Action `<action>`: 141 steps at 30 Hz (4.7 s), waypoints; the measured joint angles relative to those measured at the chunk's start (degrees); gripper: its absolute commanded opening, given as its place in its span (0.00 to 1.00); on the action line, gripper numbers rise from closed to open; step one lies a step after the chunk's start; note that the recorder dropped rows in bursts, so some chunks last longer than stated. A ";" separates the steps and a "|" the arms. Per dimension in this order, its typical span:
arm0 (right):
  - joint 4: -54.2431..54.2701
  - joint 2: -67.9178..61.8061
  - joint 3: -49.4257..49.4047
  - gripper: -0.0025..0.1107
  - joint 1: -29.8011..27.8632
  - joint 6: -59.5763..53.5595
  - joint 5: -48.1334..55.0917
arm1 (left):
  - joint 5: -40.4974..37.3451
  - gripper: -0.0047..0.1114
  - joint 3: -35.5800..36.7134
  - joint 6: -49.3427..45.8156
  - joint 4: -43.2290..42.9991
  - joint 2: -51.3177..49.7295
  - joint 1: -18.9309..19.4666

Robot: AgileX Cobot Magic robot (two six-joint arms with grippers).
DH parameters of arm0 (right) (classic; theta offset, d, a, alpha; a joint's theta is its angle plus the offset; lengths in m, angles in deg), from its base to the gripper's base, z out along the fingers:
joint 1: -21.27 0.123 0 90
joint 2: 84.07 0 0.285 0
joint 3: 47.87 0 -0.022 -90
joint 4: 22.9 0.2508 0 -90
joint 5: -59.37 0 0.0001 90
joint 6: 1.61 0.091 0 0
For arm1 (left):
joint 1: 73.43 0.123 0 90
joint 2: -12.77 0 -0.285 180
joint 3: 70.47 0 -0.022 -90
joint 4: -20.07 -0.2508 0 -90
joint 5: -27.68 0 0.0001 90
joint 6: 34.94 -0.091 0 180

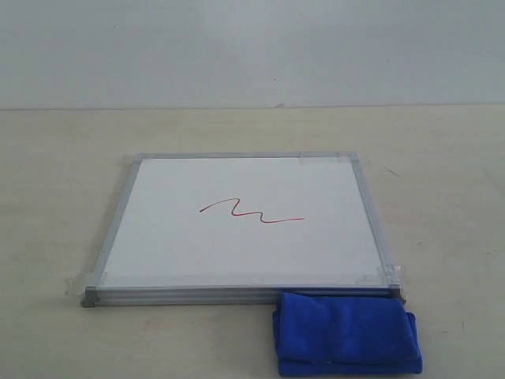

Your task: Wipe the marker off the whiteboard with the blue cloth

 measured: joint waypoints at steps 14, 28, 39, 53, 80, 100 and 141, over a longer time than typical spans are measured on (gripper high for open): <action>3.81 -0.56 12.36 0.02 -0.10 -0.84 -13.69 | 0.00 0.08 0.00 0.00 0.00 0.00 0.00; 3.17 -22.74 38.53 0.02 -0.10 -5.56 17.80 | 0.00 0.08 0.00 0.00 0.00 0.00 0.00; 6.16 -23.08 38.66 0.02 -0.10 -5.56 9.64 | 0.00 0.08 0.00 0.00 0.00 0.00 0.00; 35.07 -59.18 50.01 0.02 2.55 -48.64 40.32 | 0.00 0.08 0.00 0.00 0.00 0.00 0.00; 7.53 -80.50 50.19 0.11 34.43 -32.71 38.04 | 0.00 0.08 0.00 0.00 0.00 0.00 0.00; 1.41 -89.40 50.28 0.57 34.46 -18.82 32.45 | 0.00 0.08 0.00 0.00 0.00 0.00 0.00; -0.24 -99.06 61.96 0.02 34.56 -14.36 44.17 | 0.00 0.08 0.00 0.00 0.00 0.00 0.00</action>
